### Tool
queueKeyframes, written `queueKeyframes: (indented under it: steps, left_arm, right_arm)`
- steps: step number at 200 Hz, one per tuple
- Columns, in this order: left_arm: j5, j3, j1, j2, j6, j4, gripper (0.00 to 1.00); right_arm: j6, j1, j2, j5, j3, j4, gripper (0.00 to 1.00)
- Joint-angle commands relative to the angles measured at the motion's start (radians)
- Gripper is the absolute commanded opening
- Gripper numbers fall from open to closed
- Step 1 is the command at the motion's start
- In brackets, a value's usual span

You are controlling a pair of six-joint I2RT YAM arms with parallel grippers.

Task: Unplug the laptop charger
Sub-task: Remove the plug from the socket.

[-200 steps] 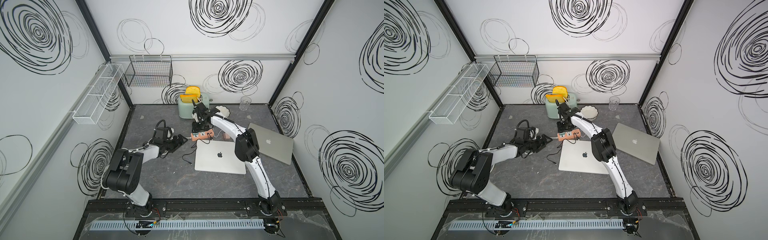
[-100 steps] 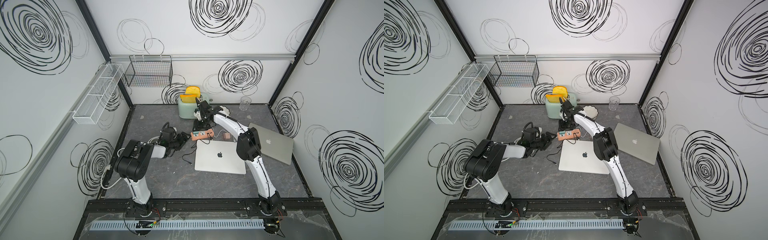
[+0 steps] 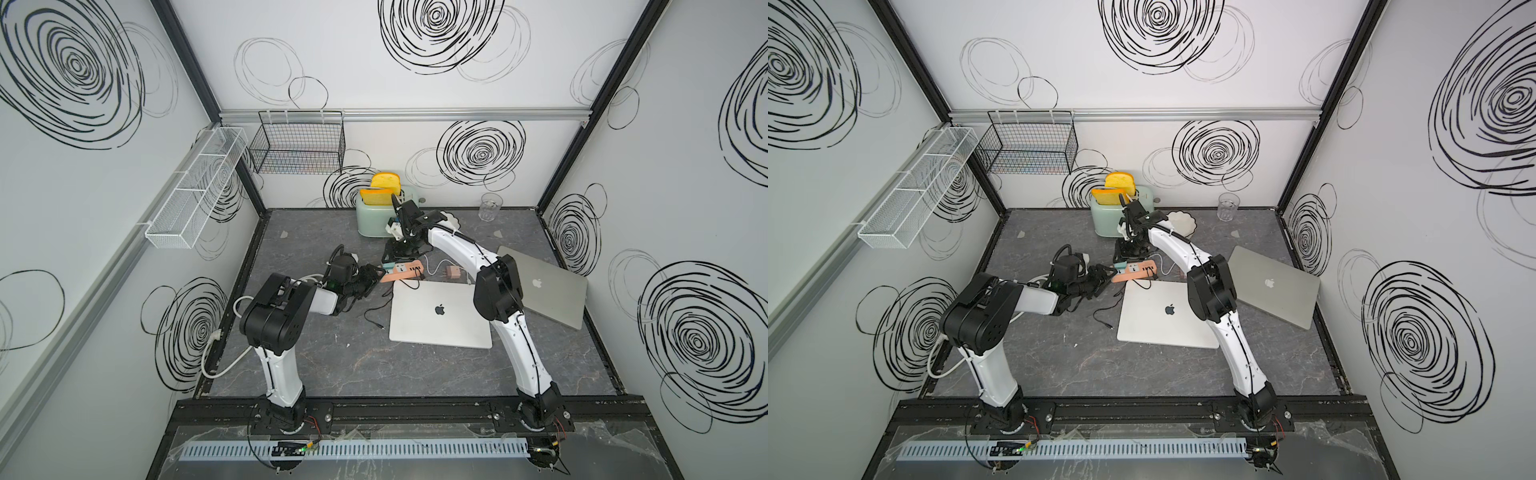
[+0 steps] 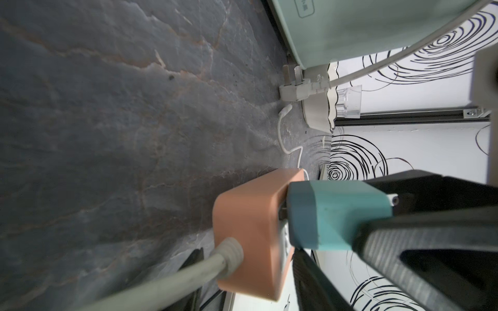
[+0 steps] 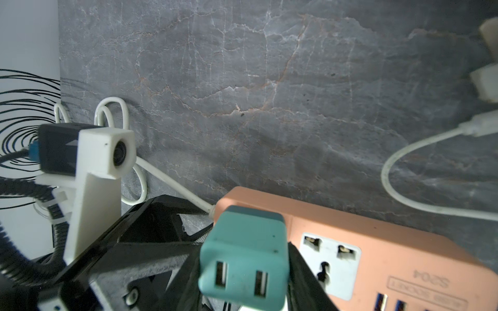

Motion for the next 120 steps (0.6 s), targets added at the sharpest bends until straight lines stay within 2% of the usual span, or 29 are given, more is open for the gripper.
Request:
queueKeyframes:
  steps: [1,57,101,104,120]
  left_arm:
    - [-0.01,0.0,-0.008,0.028,-0.014,0.075,0.53]
    - [-0.004,-0.031,-0.006,0.063,-0.016,0.104,0.26]
    - [-0.034,-0.054,0.006,0.059,-0.012,0.066,0.05]
    - [-0.038,-0.056,0.008,0.059,-0.013,0.063,0.0]
    - [-0.059,-0.063,0.016,0.057,-0.013,0.033,0.0]
  right_arm:
    - [0.03,0.009,-0.031,-0.112,-0.037,-0.021,0.2]
    - [0.031,0.015,-0.031,-0.13,-0.047,-0.012,0.2]
    - [0.05,0.014,-0.014,-0.116,0.009,-0.009,0.2]
    - [0.05,0.015,-0.012,-0.113,0.013,-0.012,0.2]
    - [0.05,0.015,-0.006,-0.087,0.039,-0.027,0.2]
